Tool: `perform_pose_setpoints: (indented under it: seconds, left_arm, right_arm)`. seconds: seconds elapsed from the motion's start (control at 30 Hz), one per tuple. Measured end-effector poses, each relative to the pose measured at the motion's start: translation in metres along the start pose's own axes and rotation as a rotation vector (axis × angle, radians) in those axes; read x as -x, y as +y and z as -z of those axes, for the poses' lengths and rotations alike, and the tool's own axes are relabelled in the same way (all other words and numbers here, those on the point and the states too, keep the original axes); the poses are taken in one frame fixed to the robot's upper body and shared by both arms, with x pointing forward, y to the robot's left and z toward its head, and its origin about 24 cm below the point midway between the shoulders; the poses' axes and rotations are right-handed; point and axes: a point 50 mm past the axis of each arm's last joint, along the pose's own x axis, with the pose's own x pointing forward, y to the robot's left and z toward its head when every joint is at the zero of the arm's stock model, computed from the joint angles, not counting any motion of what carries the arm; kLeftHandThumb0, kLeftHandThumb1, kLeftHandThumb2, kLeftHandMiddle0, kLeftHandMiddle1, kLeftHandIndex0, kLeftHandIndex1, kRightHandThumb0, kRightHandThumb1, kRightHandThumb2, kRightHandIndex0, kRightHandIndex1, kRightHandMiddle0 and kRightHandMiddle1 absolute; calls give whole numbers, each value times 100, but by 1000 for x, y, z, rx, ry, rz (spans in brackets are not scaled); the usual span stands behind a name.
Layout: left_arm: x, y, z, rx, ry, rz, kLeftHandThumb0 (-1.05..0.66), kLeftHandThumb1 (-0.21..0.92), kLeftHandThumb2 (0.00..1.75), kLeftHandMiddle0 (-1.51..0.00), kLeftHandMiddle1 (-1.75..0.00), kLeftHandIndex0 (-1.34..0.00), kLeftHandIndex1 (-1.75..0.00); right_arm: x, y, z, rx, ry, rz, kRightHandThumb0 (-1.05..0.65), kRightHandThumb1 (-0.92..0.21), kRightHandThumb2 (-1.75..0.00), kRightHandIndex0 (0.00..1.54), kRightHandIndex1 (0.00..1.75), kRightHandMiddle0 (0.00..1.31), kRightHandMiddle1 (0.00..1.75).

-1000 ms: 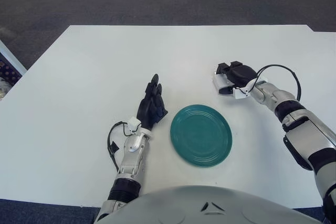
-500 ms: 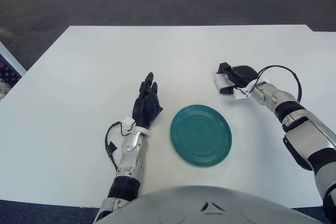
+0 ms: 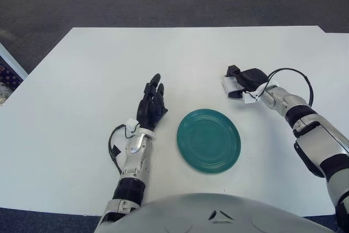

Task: Put the charger into the plate.

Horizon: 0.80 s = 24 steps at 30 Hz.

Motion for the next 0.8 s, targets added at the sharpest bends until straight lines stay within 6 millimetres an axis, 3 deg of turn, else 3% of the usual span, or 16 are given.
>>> perform_pose_setpoints:
  seconds: [0.33,0.6,0.8]
  left_arm:
    - [-5,2,-1,-1,-10,14,-86,92,87,-22,-2,0,-63]
    - [-5,3,-1,-3,-10,11,-87,92,87,-25,-2,0,-72]
    - [-5,3,-1,-1,-8,9,-87,92,86,-29,-2,-1,-79]
  right_arm:
    - [2,-16,3,26,-33,54,-62,-92,-66,85,175,71,175]
    - [3,-77,11,28,-17,285,-52,-92,-60,92,175,72,175]
    - [10,-116,2,14,-60,439,-50,-92,-57,96,175,75,175]
